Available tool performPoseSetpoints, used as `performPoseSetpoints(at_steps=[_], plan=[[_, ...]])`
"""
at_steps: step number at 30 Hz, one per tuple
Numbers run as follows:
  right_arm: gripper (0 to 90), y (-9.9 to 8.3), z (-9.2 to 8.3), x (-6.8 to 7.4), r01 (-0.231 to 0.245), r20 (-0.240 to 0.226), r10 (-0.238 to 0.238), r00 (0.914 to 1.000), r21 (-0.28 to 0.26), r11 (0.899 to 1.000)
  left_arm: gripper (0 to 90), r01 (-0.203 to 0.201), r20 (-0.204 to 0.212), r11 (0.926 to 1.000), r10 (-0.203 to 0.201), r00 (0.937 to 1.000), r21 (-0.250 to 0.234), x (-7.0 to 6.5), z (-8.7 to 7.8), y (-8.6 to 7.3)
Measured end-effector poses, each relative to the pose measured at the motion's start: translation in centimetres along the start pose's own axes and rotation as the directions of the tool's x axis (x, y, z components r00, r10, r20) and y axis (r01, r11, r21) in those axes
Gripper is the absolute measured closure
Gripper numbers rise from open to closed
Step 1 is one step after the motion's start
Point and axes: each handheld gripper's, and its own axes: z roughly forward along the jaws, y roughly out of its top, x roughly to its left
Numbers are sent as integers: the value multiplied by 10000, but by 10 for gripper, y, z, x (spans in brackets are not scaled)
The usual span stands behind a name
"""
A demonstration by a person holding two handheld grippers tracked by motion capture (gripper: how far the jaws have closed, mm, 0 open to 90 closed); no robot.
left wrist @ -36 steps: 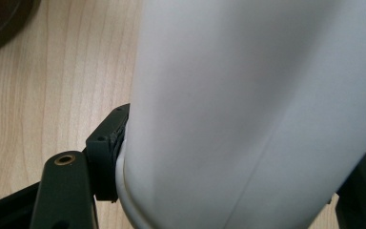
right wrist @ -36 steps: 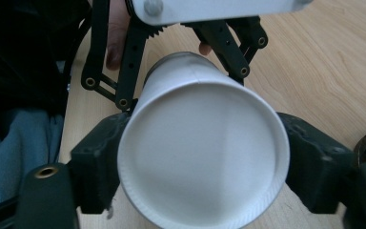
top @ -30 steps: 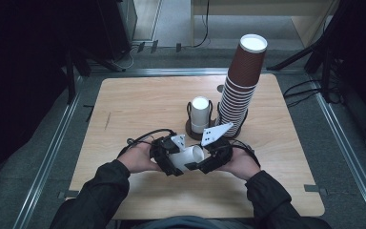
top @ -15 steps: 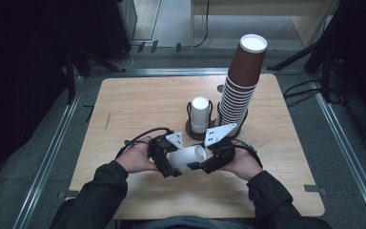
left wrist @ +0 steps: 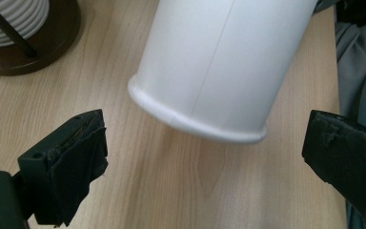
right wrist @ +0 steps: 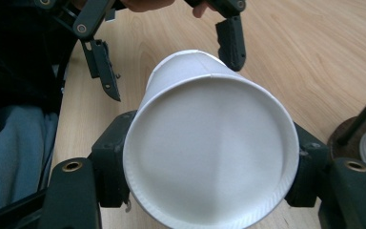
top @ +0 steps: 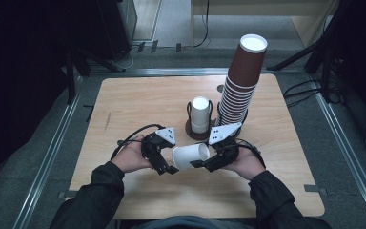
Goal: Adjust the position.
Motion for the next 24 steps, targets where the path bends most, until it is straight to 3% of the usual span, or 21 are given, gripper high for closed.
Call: performPoseSetpoints(at_steps=[1, 5, 8, 9, 11, 15, 18, 24], plan=[[338, 0, -2, 0, -124, 16, 124, 9999, -90, 9999, 16, 72, -36, 9993, -74, 10000, -366, 0, -4, -1], [338, 0, -6, -1, -211, 32, 212, 9998, -335, 9992, 16, 243, -14, 9957, -246, 9997, -896, 1, -9, -2], [338, -1, -9, -1, -321, 22, 323, 9995, -592, 9977, 15, 462, 337, 9915, -424, 9985, -1219, 3, -11, -4], [338, -2, -10, -1, -431, 25, 434, 9991, -703, 9966, 10, 695, 312, 9883, -659, 9973, -1359, 3, -11, -5], [338, -2, -10, -1, -471, 12, 473, 9989, -767, 9959, 1, 745, 335, 9869, -704, 9970, -1429, 3, -10, -5], [338, 0, -10, 0, -520, -223, 497, 9985, -1198, 9914, 0, 922, 586, 9761, -822, 9949, -1967, 4, -12, -5], [338, 1, -9, 1, -651, -391, 603, 9974, -1351, 9887, 0, 913, 639, 9731, -794, 9948, -2116, 3, -11, -5], [338, 4, -7, 2, -768, -630, 668, 9958, -1725, 9820, 0, 668, 667, 9750, -537, 9963, -2120, -2, -6, -1]])
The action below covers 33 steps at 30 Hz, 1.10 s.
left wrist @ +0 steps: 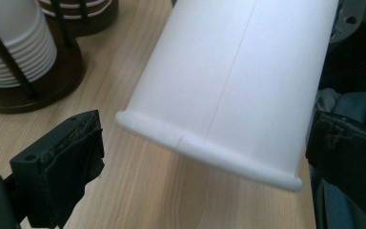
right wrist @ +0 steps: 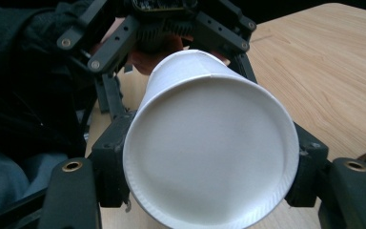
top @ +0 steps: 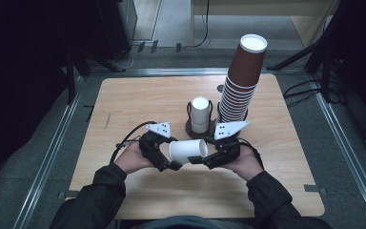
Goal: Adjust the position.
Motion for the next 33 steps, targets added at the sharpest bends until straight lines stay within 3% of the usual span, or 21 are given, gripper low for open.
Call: performPoseSetpoints(at_steps=[11, 14, 16, 20, 30, 33], plan=[[338, 2, 6, 1, -147, -375, 136, 9992, -269, 9995, 14, -25, -64, 10000, 25, 10000, -12, -6, 7, 3], [338, 2, 6, 0, -351, -606, 327, 9976, -397, 9986, 141, 80, 221, 9986, -69, 9997, -514, -5, 2, 3], [338, 2, 5, 0, -394, -685, 363, 9970, -442, 9982, 150, 205, 459, 9977, -176, 9988, -638, -3, 0, 2], [342, 2, 6, 0, -431, -757, 396, 9963, -460, 9980, 208, 127, 512, 9975, -91, 9986, -689, -3, -1, 2], [337, 2, 7, 1, -393, -689, 372, 9969, -290, 9988, 237, -28, 623, 9990, 55, 9980, -435, -1, -2, 1], [277, 2, 6, 1, -353, -702, 330, 9970, -318, 9989, 242, 42, 581, 9994, -23, 9983, -336, 1, -5, 1]])
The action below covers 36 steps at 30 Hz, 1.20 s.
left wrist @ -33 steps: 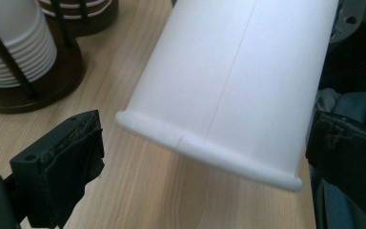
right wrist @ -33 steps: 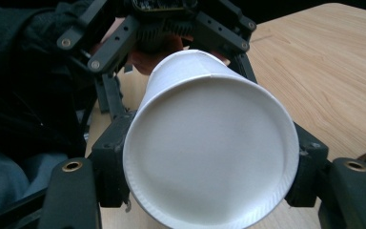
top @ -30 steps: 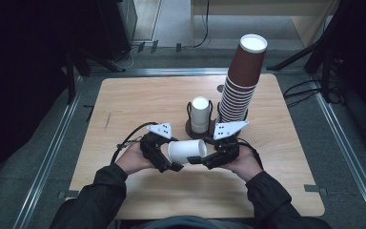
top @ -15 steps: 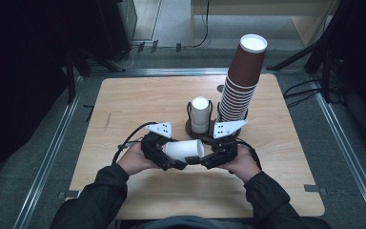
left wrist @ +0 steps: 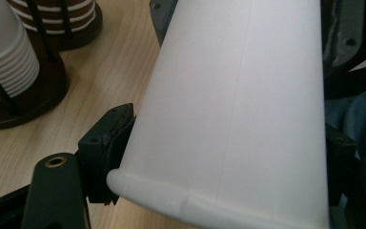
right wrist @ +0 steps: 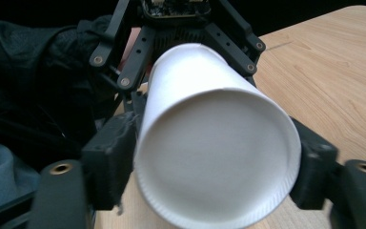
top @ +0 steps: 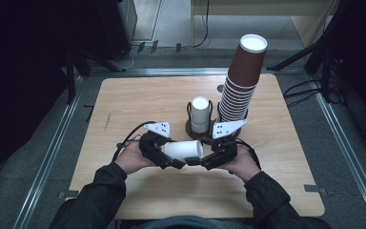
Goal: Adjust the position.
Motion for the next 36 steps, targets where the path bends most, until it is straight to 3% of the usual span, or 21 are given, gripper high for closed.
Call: performPoseSetpoints(at_steps=[6, 10, 15, 16, 22, 23, 36], plan=[[270, -2, -5, -1, 375, 369, -396, 9985, 568, 9977, 243, 161, 10, 9997, -160, 9999, -188, 4, -16, 0], [272, -6, -5, -4, 548, 764, -638, 9950, 1144, 9919, 242, 84, -518, 9998, -73, 9986, 201, 4, -24, 1], [272, -9, 0, -4, 602, 960, -780, 9923, 1759, 9826, 242, -72, -862, 9975, 132, 9962, 697, 1, -24, 5], [272, -10, 1, -5, 631, 990, -827, 9916, 1871, 9803, 242, -173, -992, 9933, 287, 9947, 1141, 1, -23, 8], [272, -13, 4, -5, 648, 1141, -934, 9891, 2329, 9703, 243, -312, -1158, 9844, 518, 9919, 1733, 0, -20, 12], [272, -13, 4, -5, 654, 1191, -964, 9882, 2406, 9684, 243, -356, -1355, 9775, 649, 9886, 2080, -1, -18, 12], [274, -17, 6, -5, 698, 1526, -1157, 9815, 2774, 9582, 245, -87, -1703, 9543, 623, 9834, 2986, 4, -8, 16]])
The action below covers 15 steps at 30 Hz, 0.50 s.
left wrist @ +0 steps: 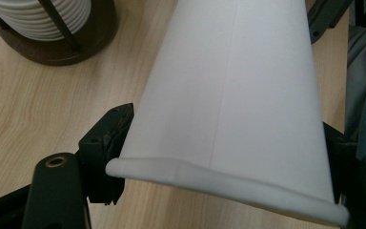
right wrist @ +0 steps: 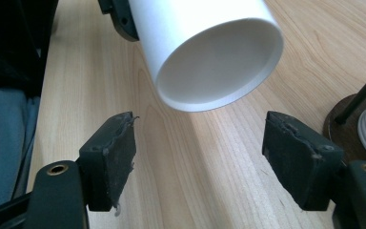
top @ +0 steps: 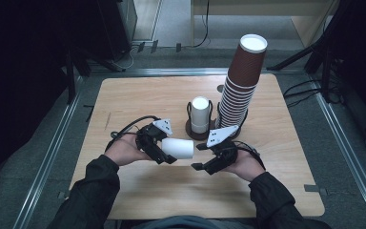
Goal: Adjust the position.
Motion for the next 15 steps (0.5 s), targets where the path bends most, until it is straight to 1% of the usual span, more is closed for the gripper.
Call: performPoseSetpoints(at_steps=[3, 5, 6, 8, 9, 10, 11, 12, 14, 15], plan=[[274, -1, 0, 0, -6, 96, 6, 10000, 68, 10000, 246, -127, -23, 9996, 128, 9999, 259, 0, 3, 1], [274, -1, 0, 0, 56, 183, -58, 9998, 118, 9999, 247, -234, -70, 9980, 238, 9997, 582, 0, 6, 2], [274, -1, 1, 0, 113, 210, -117, 9997, 206, 9997, 247, -373, -157, 9966, 385, 9991, 729, 0, 6, 3], [274, -1, 2, 0, 163, 219, -170, 9996, 301, 9994, 247, -388, -238, 9947, 412, 9989, 955, 0, 6, 3], [273, 0, 2, 0, 124, 188, -129, 9997, 279, 9995, 247, -363, -232, 9947, 387, 9990, 966, 1, 6, 4], [273, 1, 3, 1, 218, 202, -223, 9995, 224, 9995, 248, -377, -96, 9939, 389, 9992, 1038, 1, 8, 5], [273, 1, 3, 1, 218, 202, -223, 9995, 224, 9995, 248, -377, -96, 9939, 389, 9992, 1038, 1, 8, 5], [272, 2, 4, 2, 367, 223, -371, 9991, 169, 9992, 248, -378, -53, 9932, 386, 9992, 1098, 0, 10, 5], [272, 3, 5, 3, 278, 166, -282, 9995, 228, 9994, 248, -477, 116, 9909, 466, 9988, 1258, -2, 14, 6], [271, 3, 6, 3, 325, 174, -329, 9993, 210, 9993, 246, -465, 202, 9906, 443, 9988, 1285, -3, 16, 6]])
